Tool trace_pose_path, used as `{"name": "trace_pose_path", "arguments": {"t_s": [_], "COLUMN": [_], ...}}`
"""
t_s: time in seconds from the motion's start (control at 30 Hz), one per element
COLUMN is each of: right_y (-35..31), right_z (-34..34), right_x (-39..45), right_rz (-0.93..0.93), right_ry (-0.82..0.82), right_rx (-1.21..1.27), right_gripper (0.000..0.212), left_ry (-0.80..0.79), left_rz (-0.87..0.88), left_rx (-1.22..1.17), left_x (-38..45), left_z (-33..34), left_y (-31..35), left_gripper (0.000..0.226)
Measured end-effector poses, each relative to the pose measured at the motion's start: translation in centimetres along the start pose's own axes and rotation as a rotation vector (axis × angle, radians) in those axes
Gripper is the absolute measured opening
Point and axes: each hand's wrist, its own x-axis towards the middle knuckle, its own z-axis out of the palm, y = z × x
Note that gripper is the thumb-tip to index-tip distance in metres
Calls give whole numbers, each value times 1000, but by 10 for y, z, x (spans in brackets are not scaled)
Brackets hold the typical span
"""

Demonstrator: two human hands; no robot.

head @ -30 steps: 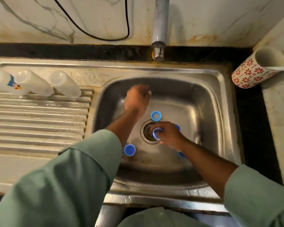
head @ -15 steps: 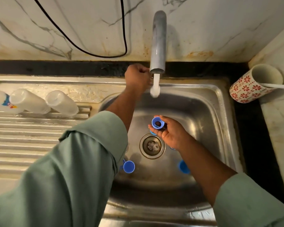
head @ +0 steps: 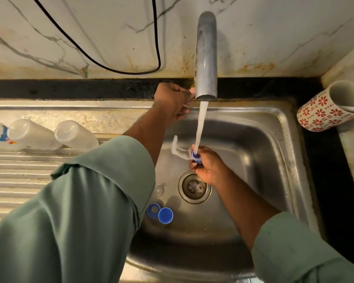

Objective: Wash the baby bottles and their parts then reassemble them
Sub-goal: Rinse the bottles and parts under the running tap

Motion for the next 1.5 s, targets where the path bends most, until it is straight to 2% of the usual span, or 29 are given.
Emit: {"name": "trace_pose_path", "arguments": {"t_s": [0.17, 0.37, 0.43, 0.5, 0.6, 0.73, 0.83, 0.93, 1.0, 1.03, 1.13, 1.2, 1.27, 1.37, 1.5], "right_y": [1, -7, -5, -3, -1, -5, -2, 2, 2, 1, -2, -3, -1, -1, -4], "right_z": [8, 9, 10, 12, 14, 18, 17, 14, 13, 12, 13, 15, 18, 15, 17], "right_x": [3, -1, -1, 3, 10, 9, 6, 8, 10, 10, 6, 1, -2, -4, -4], "right_rz": [44, -15, -15, -29, -46, -29, -85, -154, -140, -120, -31, -25, -71, -72, -79], "right_ry": [20, -85, -24, 127, 227, 80, -9, 123, 214, 228, 129, 45, -23, -46, 62], "right_rx": [-96, 19, -59, -206, -178, 8, 37, 17, -32, -45, 60, 215, 260, 195, -53], "right_gripper": [41, 11, 12, 17, 15, 15, 14, 17, 11, 16, 28, 20, 15, 9, 25], "left_ry": [73, 84, 94, 108, 111, 78, 70, 78, 75, 74, 71, 70, 70, 64, 87], "left_rz": [4, 5, 6, 4, -7, -23, -26, -9, 2, 4, -1, 1, -27, -84, -51], "left_rx": [31, 95, 120, 117, 122, 131, 138, 163, 188, 197, 206, 203, 165, 90, 91], "left_x": [2, 5, 7, 7, 9, 13, 15, 15, 14, 15, 14, 11, 8, 3, -2], "left_z": [1, 0, 0, 0, -1, -3, -5, -6, -5, -5, -7, -5, -7, -2, 2], "left_y": [3, 2, 2, 1, 1, 3, 4, 4, 4, 4, 3, 5, 5, 7, 7], "left_gripper": [23, 25, 24, 22, 21, 22, 22, 18, 18, 18, 20, 21, 23, 21, 18]}}
